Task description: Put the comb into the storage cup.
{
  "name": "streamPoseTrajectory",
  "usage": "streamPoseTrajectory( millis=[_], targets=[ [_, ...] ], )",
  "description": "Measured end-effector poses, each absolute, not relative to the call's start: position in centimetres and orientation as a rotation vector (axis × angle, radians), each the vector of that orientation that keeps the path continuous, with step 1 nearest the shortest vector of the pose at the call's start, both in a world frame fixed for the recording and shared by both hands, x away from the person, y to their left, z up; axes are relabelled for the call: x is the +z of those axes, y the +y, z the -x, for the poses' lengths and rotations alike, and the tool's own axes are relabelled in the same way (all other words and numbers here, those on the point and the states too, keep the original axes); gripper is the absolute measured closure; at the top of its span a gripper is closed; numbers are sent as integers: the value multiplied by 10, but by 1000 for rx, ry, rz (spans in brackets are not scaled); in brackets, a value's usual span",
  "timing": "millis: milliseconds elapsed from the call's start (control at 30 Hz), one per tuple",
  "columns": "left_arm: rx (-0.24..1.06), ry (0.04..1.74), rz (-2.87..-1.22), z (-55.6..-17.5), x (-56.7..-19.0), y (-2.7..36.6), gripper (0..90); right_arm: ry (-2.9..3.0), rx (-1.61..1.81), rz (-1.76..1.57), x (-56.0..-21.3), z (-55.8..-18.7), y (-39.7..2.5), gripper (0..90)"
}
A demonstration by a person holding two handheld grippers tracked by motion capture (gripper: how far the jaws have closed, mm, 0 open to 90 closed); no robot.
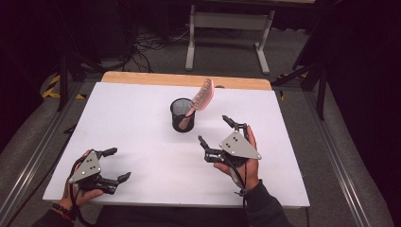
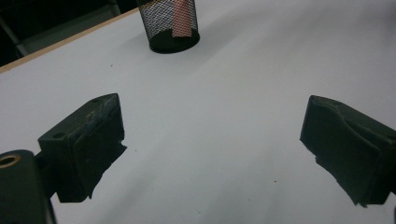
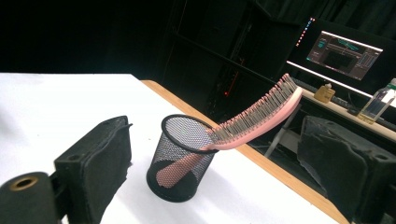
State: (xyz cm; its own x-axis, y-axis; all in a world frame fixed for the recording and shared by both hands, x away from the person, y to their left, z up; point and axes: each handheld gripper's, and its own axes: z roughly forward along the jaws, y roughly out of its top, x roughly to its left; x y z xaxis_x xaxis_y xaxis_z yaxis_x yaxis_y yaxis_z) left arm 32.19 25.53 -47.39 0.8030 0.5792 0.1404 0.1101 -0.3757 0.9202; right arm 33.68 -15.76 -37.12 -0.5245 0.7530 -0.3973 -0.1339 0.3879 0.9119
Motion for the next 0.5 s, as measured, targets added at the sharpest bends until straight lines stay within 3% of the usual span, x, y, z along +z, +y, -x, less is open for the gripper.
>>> streamPoseTrajectory(
  millis=[500],
  targets=[
    [544,517,-1920,-322,-475,253,72,1772,1244,-548,-378,-329,-169,103]
  ],
)
